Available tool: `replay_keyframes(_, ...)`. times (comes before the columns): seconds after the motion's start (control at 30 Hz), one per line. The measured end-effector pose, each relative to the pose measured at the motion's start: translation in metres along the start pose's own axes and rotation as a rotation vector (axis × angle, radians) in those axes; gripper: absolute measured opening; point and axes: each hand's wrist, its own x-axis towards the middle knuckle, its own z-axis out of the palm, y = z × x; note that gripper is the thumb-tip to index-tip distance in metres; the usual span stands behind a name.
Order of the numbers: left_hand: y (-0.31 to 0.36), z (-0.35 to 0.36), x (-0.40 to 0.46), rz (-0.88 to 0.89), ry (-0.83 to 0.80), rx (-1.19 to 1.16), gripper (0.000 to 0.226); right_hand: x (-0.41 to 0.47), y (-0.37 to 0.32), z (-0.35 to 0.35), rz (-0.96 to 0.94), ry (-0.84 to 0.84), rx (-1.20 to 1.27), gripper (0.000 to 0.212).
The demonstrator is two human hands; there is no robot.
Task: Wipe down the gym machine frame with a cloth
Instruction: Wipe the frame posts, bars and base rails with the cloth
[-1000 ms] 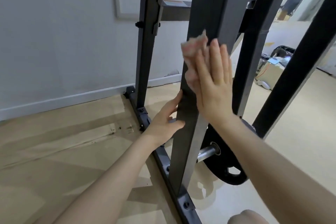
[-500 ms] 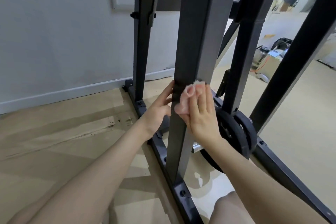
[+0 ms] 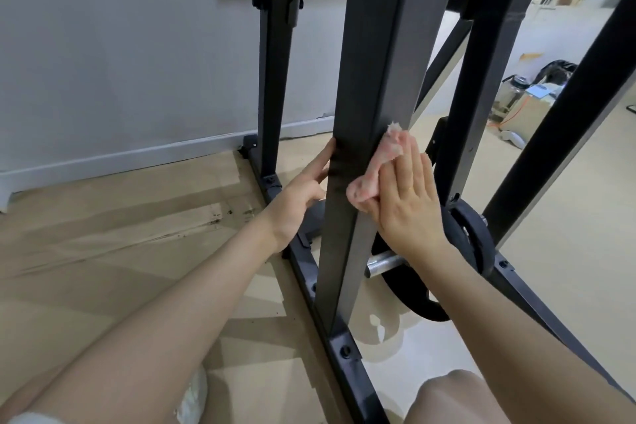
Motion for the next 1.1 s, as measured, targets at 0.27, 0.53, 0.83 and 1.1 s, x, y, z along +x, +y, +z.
replay_keyframes(0.27, 0.000, -0.003, 0.000, -0.029, 0.087, -0.173, 0.040, 0.056, -0.020, -0.012, -0.220, -0.069, -0.078, 0.044)
replay_keyframes(0.53, -0.007, -0.009, -0.007, -0.080, 0.127, 0.195, 0.030, 0.014, -0.048, 0.019, -0.497, -0.760, -0.446, 0.042)
replay_keyframes(0.83, -0.007, -0.013, -0.018, -0.078, 0.180, 0.280, 0.053, -0.023, -0.047, 0.012, -0.640, -0.708, -0.543, 0.040)
replay_keyframes(1.1, -0.011, -0.005, -0.007, -0.088, 0.268, 0.165, 0.051, 0.060, -0.010, -0.011, -0.320, 0.025, -0.189, 0.027)
